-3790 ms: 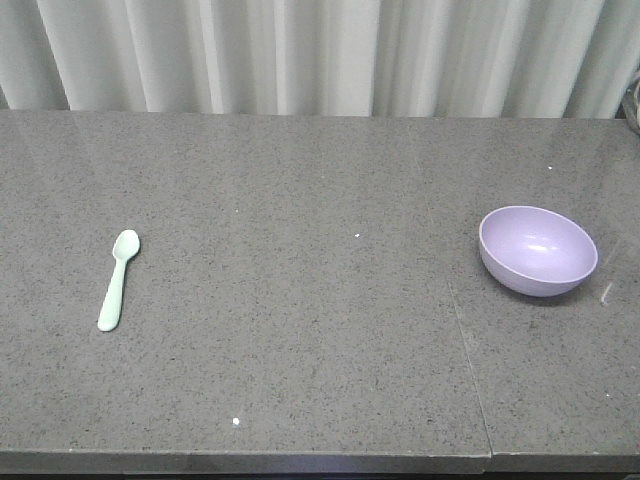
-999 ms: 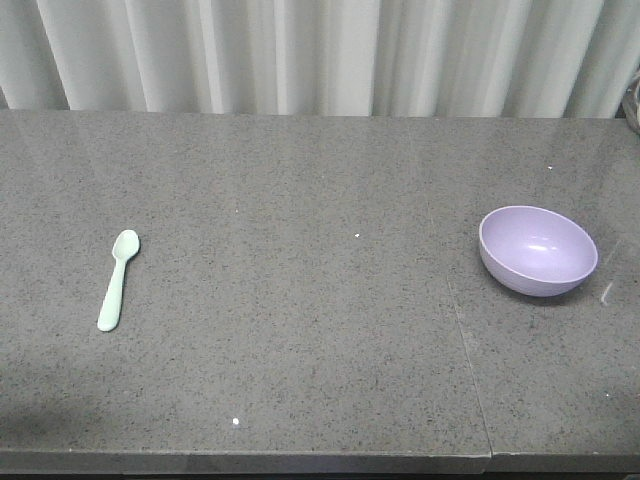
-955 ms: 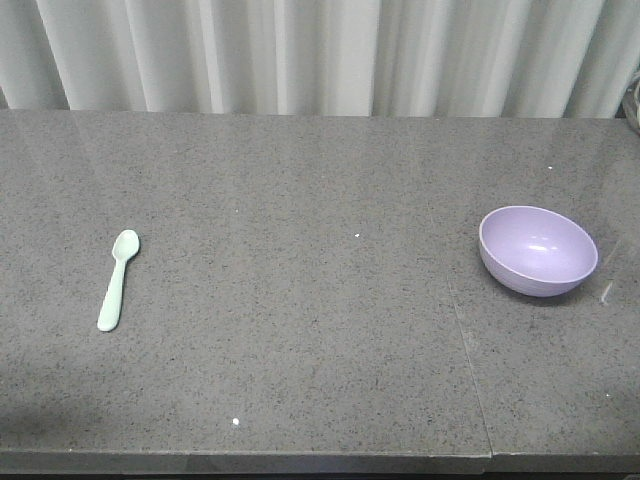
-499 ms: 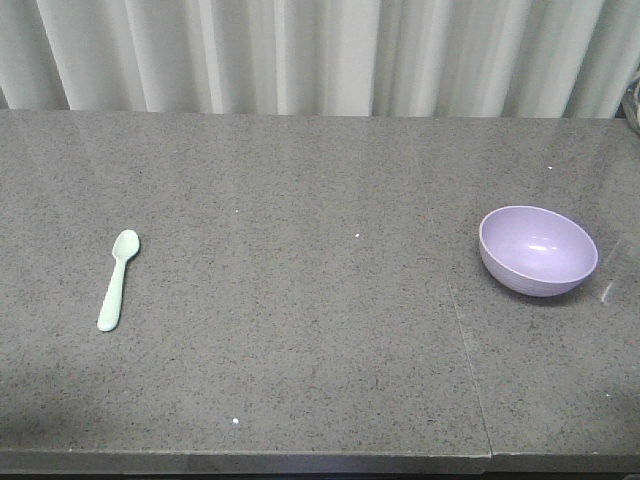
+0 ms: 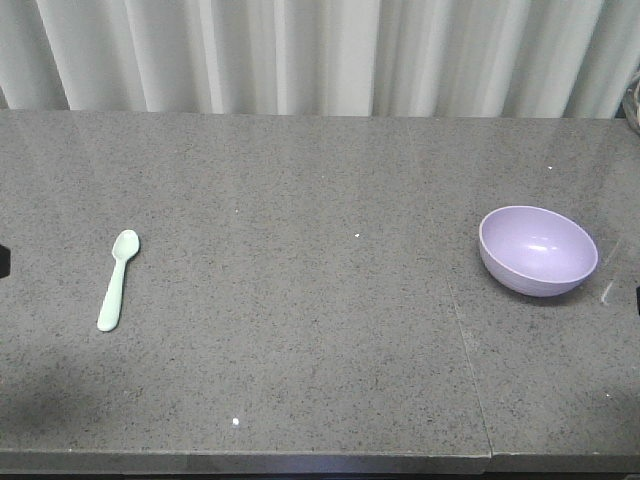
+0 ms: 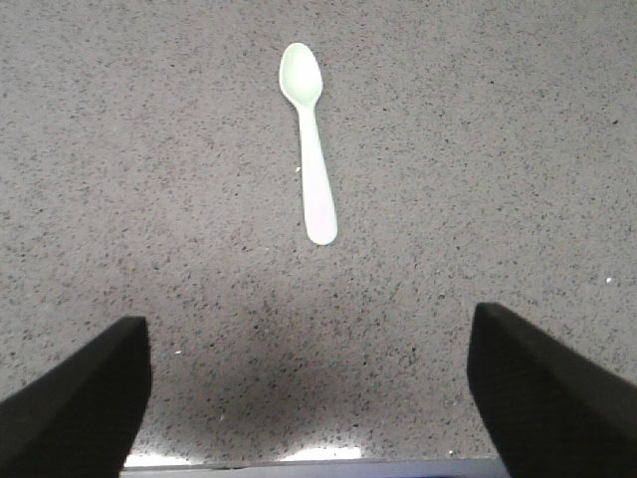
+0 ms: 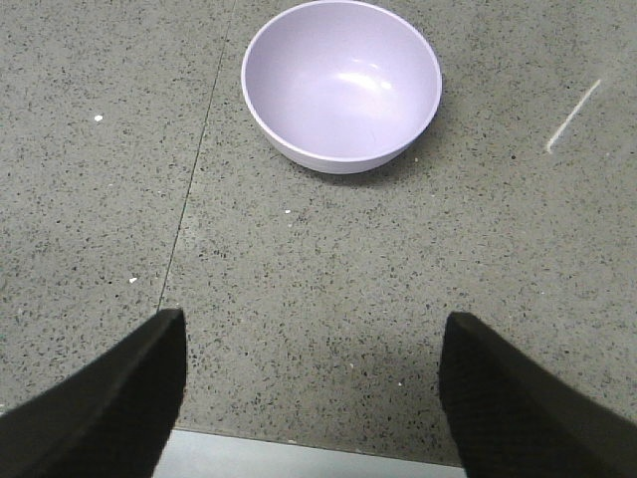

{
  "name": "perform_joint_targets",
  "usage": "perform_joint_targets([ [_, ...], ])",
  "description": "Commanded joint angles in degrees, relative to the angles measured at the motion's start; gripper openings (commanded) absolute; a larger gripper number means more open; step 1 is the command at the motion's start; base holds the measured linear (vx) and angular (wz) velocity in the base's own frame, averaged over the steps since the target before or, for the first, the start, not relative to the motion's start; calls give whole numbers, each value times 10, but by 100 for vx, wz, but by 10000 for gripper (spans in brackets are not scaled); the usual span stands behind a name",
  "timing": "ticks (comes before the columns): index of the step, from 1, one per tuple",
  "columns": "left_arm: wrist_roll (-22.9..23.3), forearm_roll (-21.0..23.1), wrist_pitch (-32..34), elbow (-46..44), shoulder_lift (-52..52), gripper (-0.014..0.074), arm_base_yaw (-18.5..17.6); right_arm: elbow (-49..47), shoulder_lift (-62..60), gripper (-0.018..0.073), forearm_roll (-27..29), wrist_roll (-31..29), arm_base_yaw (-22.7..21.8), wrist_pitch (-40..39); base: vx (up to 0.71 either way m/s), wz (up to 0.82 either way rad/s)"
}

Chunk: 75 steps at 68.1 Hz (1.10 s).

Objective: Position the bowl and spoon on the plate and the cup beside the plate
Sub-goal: 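Close the left gripper on the pale green spoon handle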

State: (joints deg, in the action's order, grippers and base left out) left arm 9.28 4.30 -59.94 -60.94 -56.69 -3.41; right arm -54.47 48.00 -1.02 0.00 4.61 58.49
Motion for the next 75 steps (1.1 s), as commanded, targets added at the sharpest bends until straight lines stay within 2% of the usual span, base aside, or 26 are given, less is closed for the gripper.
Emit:
perform_joint_targets([
  [1,0,9,24,-41,-34,573,-10,-18,-2,524,0,-4,-4,-35,0,0],
  [11,0,0,11,-80,-114,554,-44,-18,-2,524,0,-4,-4,-35,0,0],
  [22,15,-43,9,-128,-221,554,-80,-18,-2,524,0,-4,-4,-35,0,0],
  [38,79,-111,-9,-207,-350,554,-83,-18,-2,524,0,-4,-4,-34,0,0],
  [55,81,-104,-8,-259,-439,554,-82,-18,-2,524,0,-4,-4,-34,0,0],
  [75,82,-95,-3,-261,-509,554,-82,-18,-2,524,0,-4,-4,-35,0,0],
])
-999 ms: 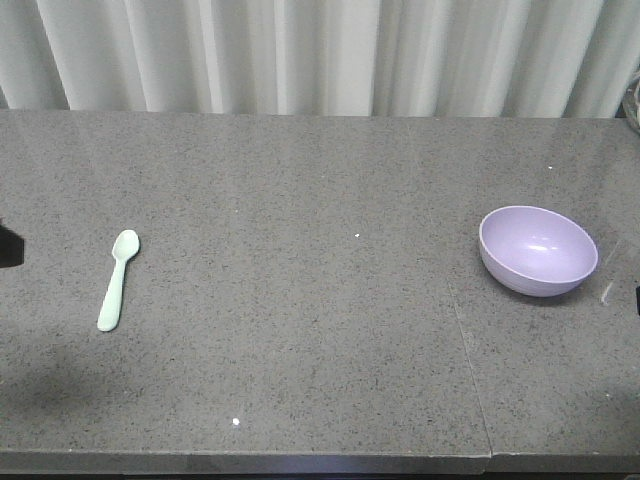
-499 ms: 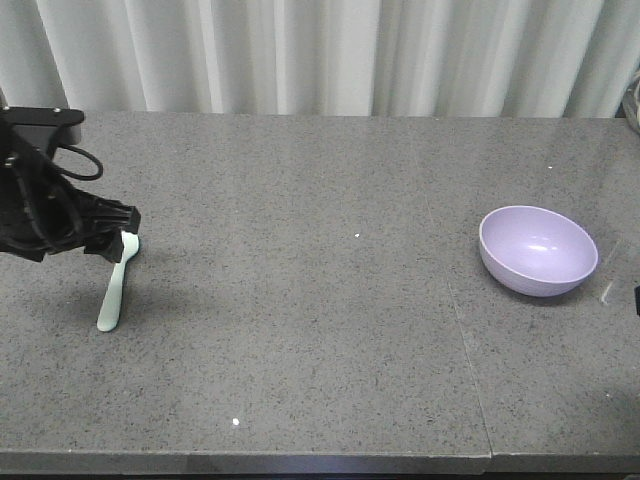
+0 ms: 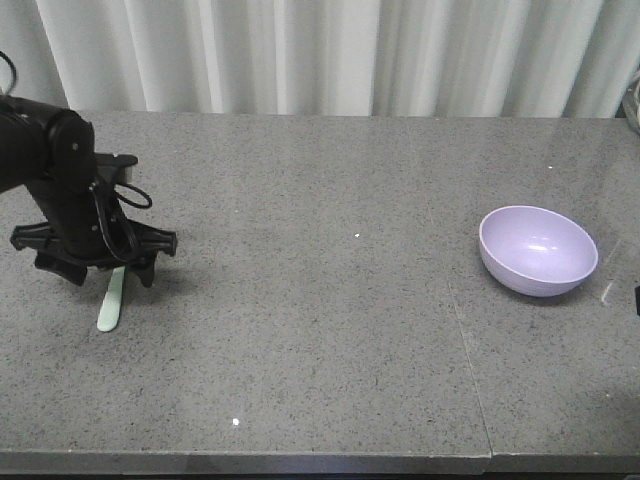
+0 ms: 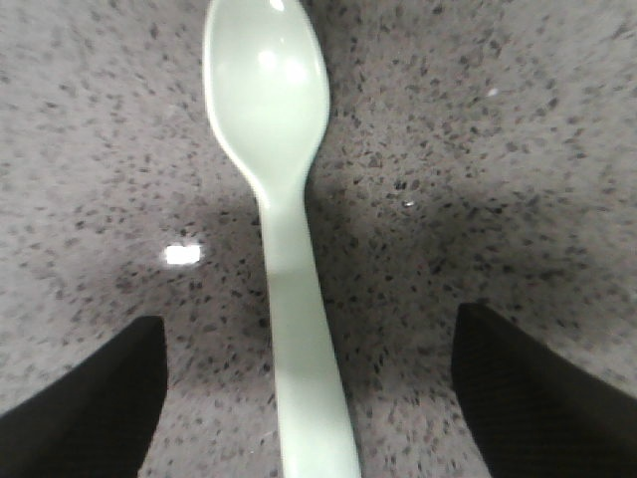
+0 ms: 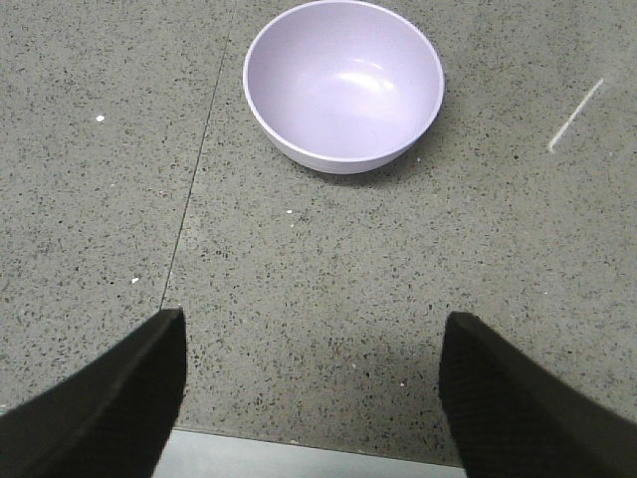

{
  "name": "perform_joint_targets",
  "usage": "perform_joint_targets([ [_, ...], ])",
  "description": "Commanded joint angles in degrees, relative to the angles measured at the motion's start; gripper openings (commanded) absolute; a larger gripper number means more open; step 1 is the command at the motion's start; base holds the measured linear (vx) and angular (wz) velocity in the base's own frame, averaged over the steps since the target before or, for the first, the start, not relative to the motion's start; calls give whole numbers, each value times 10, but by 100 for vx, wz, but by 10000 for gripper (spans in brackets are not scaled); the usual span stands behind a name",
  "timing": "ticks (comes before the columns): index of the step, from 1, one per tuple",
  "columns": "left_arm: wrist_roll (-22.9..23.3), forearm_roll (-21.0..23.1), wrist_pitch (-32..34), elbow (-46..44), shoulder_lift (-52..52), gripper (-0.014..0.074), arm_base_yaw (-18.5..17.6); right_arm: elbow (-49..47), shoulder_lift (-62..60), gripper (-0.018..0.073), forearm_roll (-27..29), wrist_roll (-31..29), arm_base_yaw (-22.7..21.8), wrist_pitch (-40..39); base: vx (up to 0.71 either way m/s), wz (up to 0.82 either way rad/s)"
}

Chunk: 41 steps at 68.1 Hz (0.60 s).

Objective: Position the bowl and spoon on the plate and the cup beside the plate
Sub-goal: 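Close the left gripper on the pale green spoon handle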

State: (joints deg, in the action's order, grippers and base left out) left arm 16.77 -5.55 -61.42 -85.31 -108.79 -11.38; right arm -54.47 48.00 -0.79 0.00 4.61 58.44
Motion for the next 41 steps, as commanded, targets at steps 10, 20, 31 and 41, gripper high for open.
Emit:
perform_joint_targets([
  [10,8,6,19,-17,-6,554,-2,-18,-2,524,-2,-4,-4,-34,0,0],
  [20,8,16,20,-16,-12,554,-2,-18,-2,524,-2,-4,-4,-34,0,0],
  [31,8,19,22,-16,-12,508,-2,-18,-2,524,-2,-4,-4,-34,0,0],
  [41,8,19,21,-16,-12,371,-2,-18,-2,524,-2,-4,-4,-32,0,0],
])
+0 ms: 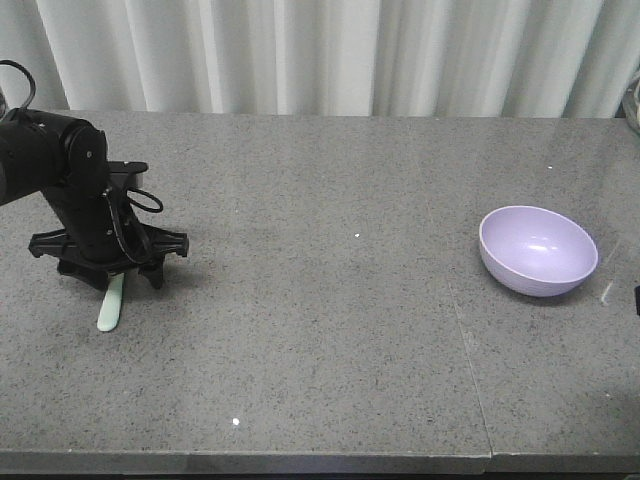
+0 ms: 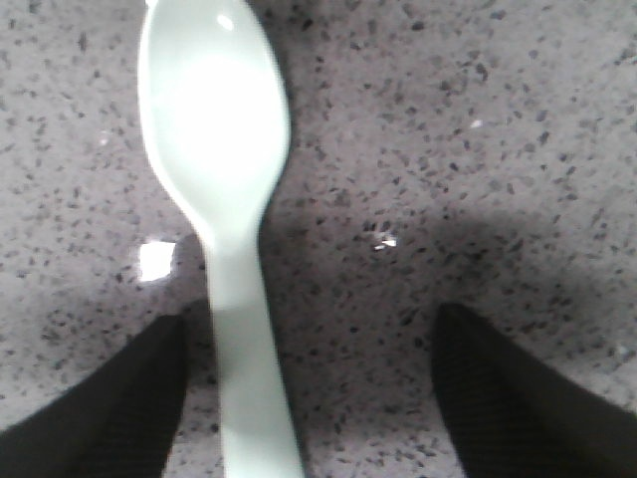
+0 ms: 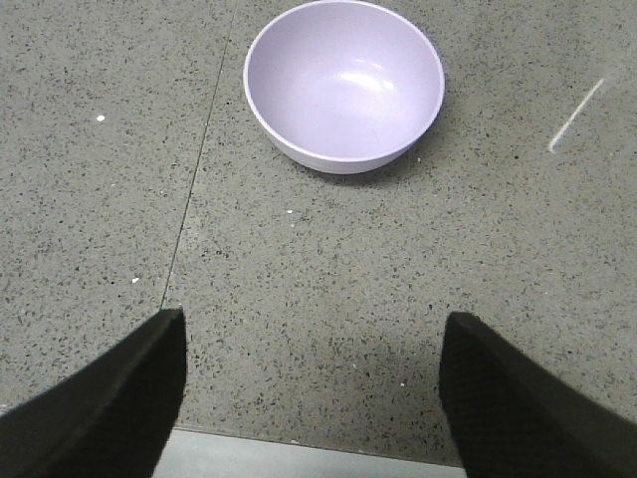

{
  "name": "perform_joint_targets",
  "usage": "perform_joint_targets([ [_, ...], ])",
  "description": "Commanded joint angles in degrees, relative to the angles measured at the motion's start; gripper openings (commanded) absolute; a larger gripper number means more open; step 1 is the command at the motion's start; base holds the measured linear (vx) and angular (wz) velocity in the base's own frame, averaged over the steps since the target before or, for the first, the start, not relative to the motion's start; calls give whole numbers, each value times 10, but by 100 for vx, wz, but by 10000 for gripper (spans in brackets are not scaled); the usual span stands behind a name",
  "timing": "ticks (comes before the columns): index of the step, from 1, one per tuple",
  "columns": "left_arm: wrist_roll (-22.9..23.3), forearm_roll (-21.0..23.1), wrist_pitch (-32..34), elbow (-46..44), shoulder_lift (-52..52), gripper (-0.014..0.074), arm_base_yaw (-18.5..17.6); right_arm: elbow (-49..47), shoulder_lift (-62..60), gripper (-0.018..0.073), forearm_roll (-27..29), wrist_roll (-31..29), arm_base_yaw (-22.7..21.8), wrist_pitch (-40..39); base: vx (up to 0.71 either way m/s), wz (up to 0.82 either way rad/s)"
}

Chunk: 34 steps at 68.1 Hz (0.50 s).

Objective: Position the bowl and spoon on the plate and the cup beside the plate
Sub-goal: 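Close the left gripper on the pale green spoon handle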

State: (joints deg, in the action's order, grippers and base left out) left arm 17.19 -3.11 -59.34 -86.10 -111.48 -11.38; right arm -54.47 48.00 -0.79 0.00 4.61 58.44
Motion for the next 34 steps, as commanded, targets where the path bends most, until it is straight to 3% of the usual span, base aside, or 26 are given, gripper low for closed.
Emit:
perform_joint_targets([
  [1,4,-5,0,-8,15,343,-2,-18,-2,524,-2,-4,-4,-32,0,0],
  [18,14,-18,4,-8,15,-11,2,-18,-2,524,-2,-4,-4,-24,0,0],
  [34,12,-25,3,-8,31,-8,4,-18,-2,524,-2,-3,-4,-17,0,0],
])
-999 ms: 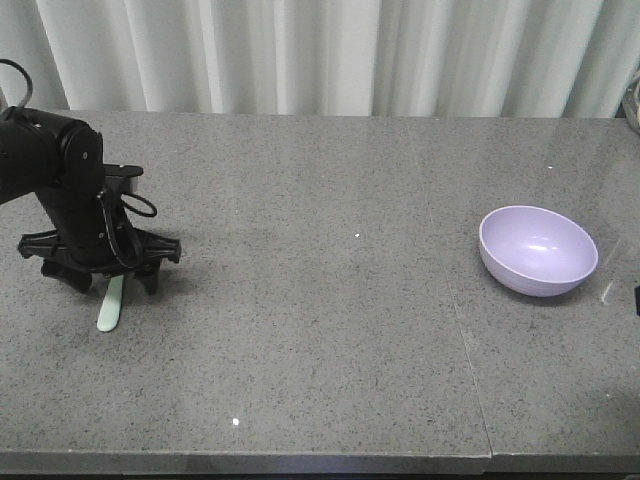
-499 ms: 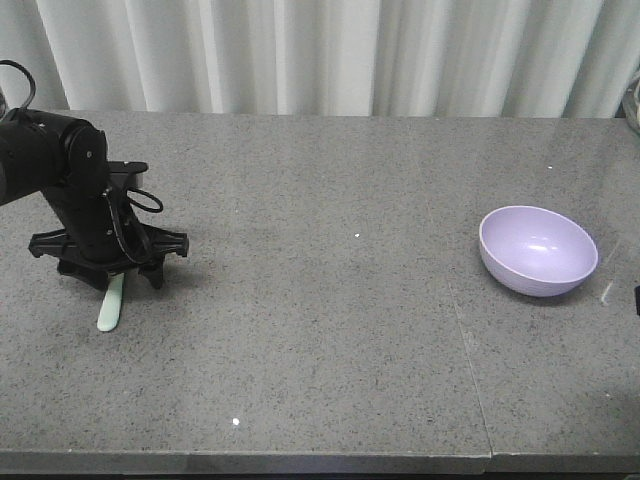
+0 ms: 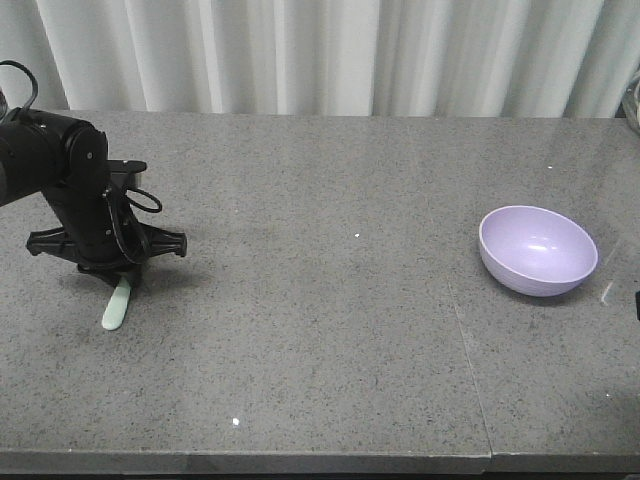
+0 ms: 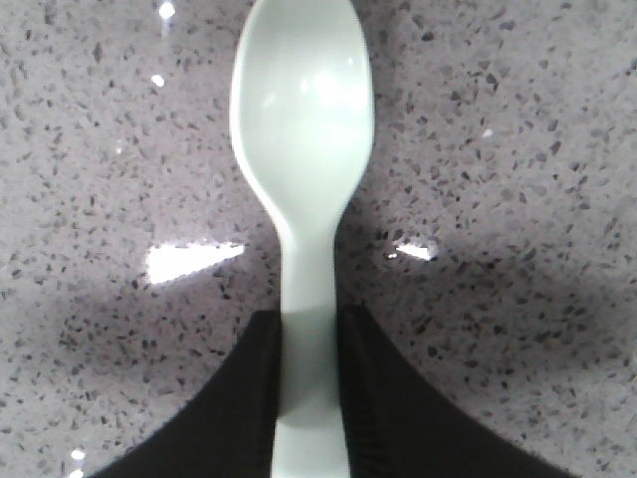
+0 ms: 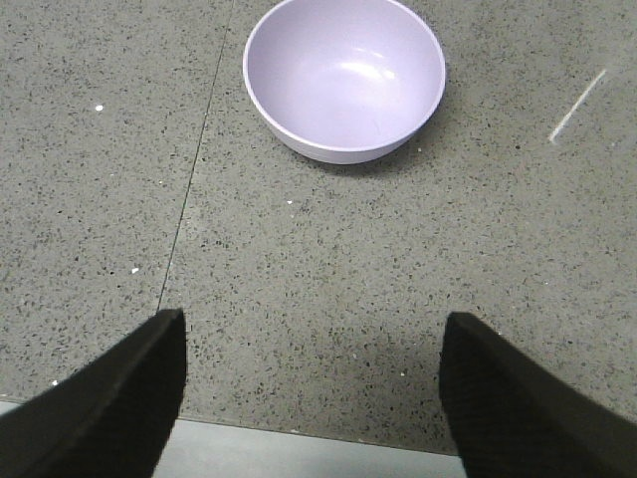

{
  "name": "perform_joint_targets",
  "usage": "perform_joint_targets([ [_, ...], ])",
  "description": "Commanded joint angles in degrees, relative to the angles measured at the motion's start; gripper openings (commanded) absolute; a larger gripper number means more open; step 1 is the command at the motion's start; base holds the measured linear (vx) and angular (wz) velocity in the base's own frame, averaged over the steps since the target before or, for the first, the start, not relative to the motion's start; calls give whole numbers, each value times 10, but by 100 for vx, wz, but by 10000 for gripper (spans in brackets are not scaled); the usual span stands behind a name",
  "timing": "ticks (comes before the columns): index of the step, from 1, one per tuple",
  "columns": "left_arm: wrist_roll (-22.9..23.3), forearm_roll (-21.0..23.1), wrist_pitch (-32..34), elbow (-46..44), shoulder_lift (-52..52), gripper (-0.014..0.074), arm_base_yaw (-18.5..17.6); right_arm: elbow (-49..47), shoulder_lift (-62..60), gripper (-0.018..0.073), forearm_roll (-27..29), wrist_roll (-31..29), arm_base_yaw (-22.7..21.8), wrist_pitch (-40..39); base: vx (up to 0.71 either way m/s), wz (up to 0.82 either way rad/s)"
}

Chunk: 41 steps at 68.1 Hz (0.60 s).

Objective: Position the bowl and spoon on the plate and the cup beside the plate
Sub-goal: 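Close the left gripper on the pale green spoon handle, then lift the spoon with the left gripper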

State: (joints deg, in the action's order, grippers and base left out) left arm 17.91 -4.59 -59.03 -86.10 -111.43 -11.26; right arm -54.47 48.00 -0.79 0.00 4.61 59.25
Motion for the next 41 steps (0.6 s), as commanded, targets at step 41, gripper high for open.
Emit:
perform_joint_targets([
  [41,-21,-10,-68,-8,339,-7,0,-18,-2,524,-2,0,-4,-30,0,0],
])
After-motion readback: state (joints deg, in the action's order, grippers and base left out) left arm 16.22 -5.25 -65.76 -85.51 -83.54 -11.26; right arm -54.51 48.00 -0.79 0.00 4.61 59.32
